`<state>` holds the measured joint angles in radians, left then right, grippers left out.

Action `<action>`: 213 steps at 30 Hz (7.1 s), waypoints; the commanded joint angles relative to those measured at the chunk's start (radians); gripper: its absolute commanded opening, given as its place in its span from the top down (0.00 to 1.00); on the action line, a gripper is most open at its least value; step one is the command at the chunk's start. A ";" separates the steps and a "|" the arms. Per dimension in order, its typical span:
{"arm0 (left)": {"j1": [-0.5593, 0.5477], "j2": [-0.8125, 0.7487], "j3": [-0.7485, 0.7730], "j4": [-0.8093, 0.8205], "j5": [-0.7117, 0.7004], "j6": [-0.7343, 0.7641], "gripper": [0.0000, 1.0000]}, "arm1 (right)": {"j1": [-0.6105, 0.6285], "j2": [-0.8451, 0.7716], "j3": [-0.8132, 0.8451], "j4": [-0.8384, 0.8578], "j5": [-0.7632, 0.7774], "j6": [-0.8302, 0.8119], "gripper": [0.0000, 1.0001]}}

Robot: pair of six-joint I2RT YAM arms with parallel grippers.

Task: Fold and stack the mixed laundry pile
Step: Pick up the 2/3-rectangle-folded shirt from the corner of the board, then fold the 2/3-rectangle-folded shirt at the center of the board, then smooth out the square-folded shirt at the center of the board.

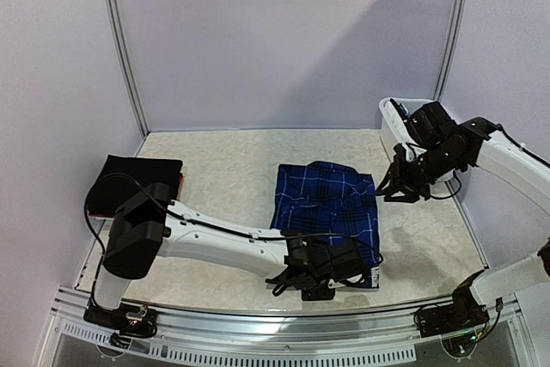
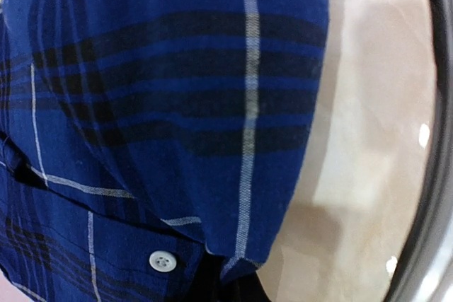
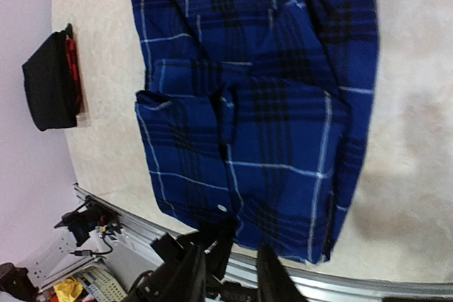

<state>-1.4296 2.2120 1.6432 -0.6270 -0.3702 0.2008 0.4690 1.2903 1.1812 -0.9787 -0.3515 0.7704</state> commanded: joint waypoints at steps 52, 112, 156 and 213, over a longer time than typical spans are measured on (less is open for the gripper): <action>0.163 -0.049 0.575 -0.512 0.273 0.097 1.00 | 0.277 0.363 -0.124 0.224 -0.166 -0.208 1.00; 0.311 0.100 0.569 -0.124 -0.051 -0.168 0.25 | -0.095 -0.010 -0.020 0.055 0.075 -0.164 0.85; 0.404 -0.215 -0.173 -0.105 0.265 -0.657 0.57 | 0.162 0.019 -0.344 0.345 -0.086 -0.052 0.76; 0.389 -0.241 0.030 -0.227 0.341 -0.627 0.60 | 0.104 0.213 -0.110 0.112 -0.045 -0.102 0.73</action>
<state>-1.0863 1.9221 1.6047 -0.7883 0.0021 -0.4412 0.6209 1.4528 1.0286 -0.8280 -0.4572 0.6724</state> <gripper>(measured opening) 0.397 0.270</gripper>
